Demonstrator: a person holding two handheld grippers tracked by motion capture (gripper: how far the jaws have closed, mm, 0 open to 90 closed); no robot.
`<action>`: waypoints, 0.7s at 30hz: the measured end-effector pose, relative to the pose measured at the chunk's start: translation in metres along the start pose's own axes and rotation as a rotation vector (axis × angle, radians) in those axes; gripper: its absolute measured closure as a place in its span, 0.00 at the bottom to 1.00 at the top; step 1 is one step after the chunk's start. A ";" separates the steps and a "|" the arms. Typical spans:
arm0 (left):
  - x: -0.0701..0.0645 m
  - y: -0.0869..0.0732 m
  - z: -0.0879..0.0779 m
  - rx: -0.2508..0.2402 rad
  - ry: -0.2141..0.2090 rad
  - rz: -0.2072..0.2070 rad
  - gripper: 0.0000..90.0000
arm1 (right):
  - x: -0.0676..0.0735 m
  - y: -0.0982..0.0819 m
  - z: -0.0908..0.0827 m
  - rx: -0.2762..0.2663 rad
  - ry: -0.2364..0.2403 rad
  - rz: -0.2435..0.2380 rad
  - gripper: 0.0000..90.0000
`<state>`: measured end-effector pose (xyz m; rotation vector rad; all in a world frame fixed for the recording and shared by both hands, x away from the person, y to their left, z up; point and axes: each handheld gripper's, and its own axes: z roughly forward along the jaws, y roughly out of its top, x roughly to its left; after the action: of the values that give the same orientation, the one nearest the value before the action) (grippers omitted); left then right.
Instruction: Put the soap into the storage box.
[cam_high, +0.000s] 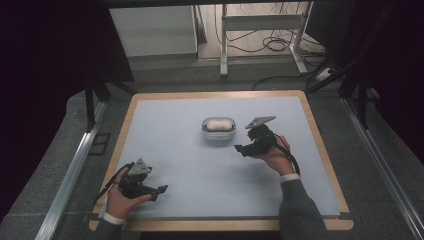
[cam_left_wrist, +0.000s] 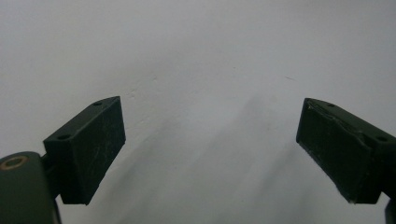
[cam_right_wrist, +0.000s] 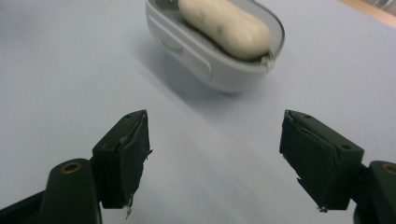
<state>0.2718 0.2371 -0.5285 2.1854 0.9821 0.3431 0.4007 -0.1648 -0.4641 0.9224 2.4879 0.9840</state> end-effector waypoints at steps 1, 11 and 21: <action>0.000 0.000 0.000 0.000 0.000 0.000 0.09 | 0.000 -0.005 -0.002 0.003 -0.012 0.006 0.26; 0.000 0.000 0.001 0.002 0.001 -0.001 0.09 | 0.000 -0.063 -0.021 0.019 -0.034 0.084 0.26; 0.001 0.000 -0.001 -0.003 0.008 0.003 0.09 | -0.001 -0.089 -0.029 -0.001 -0.039 0.112 0.26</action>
<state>0.2719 0.2384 -0.5278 2.1843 0.9820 0.3551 0.3472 -0.2290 -0.5051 1.0798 2.4265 0.9920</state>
